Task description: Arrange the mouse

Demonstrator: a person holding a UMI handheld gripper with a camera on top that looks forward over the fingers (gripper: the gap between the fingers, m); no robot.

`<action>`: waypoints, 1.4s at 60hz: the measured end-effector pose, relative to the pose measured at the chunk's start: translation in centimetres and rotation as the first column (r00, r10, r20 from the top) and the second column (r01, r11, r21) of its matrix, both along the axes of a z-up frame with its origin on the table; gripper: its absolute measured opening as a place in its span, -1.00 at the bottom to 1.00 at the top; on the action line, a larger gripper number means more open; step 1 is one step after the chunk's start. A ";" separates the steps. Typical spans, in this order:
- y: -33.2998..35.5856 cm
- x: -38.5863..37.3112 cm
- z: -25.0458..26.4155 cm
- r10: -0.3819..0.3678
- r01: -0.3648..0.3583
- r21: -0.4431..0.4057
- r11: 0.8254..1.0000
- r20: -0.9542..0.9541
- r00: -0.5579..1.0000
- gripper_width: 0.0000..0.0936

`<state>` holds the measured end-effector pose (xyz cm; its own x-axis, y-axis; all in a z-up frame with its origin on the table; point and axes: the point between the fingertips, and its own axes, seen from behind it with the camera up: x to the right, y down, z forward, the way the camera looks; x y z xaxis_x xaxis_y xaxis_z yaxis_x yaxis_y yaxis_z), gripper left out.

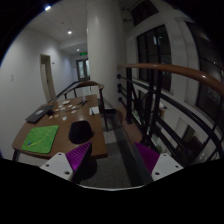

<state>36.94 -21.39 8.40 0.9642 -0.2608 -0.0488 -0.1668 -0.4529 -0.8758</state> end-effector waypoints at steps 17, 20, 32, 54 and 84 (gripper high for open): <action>5.1 -6.0 -4.1 0.152 -0.152 -0.033 0.988 -0.021 0.988 0.80; 6.1 -7.3 -4.5 0.183 -0.184 -0.033 0.982 -0.028 0.983 0.80; 11.1 -11.7 -6.8 0.265 -0.268 -0.049 0.962 -0.058 0.962 0.81; 19.7 -13.6 -8.4 0.208 -0.210 -0.090 0.974 -0.030 0.978 0.81; 23.7 -13.4 -8.1 0.087 -0.084 -0.028 0.996 0.092 0.992 -0.41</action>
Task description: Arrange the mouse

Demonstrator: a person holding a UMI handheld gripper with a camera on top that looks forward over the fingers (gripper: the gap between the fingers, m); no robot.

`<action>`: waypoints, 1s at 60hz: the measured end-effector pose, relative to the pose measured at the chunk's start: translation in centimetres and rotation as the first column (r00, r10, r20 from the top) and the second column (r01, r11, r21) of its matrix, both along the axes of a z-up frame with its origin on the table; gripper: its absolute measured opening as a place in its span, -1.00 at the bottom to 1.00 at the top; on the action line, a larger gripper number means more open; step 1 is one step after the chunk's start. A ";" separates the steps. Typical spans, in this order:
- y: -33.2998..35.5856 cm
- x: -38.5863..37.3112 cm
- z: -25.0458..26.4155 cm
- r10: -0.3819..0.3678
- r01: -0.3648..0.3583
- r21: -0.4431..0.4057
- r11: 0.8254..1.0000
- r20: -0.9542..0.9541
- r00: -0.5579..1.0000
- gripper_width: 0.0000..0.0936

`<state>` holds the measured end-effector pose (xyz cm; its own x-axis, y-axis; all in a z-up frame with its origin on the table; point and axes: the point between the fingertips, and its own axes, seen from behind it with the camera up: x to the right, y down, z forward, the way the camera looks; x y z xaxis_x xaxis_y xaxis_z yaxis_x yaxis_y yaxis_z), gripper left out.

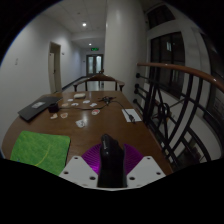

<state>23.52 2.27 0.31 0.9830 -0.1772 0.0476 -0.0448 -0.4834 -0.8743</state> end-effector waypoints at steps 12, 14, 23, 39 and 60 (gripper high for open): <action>-1.2 -2.5 5.9 -0.010 0.010 0.097 0.995 0.004 1.000 -0.44; -1.0 -4.1 8.4 -0.001 -0.002 0.130 0.992 0.017 1.000 -0.43; -1.2 -13.4 14.8 0.063 -0.060 0.231 0.971 -0.004 0.998 -0.44; -0.7 -23.7 4.6 0.122 -0.123 0.087 0.989 0.016 0.992 -0.44; -2.2 -23.6 -0.5 0.175 -0.178 -0.118 0.977 -0.038 0.984 0.18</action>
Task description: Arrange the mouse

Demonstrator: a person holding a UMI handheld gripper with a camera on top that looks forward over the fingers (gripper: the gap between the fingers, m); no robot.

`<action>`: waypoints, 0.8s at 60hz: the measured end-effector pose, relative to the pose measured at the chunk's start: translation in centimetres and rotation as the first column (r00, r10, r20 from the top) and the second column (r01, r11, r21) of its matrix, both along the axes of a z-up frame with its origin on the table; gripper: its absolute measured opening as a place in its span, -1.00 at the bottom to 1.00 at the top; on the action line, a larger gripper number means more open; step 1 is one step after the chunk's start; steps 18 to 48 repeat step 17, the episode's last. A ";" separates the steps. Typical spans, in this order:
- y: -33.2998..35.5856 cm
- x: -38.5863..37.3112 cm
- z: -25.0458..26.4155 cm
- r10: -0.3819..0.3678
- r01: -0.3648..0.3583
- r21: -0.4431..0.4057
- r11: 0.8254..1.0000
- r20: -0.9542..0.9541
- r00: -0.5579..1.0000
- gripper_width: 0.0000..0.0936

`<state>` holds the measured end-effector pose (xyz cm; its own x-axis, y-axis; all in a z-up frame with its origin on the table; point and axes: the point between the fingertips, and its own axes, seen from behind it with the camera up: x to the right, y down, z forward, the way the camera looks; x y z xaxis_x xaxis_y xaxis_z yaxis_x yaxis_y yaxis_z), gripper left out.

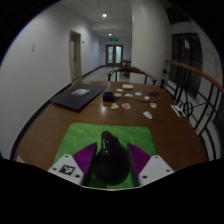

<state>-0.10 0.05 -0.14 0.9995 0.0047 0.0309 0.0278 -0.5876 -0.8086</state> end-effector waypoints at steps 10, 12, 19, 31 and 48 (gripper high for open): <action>-4.2 0.1 2.4 0.087 -0.087 0.008 0.996 -0.073 0.994 0.83; -5.0 0.6 2.7 0.085 -0.083 0.017 0.996 -0.081 0.993 0.83; -7.5 2.7 3.6 0.062 -0.060 0.030 0.998 -0.090 0.994 0.84; -7.5 2.7 3.6 0.062 -0.060 0.030 0.998 -0.090 0.994 0.84; -7.5 2.7 3.6 0.062 -0.060 0.030 0.998 -0.090 0.994 0.84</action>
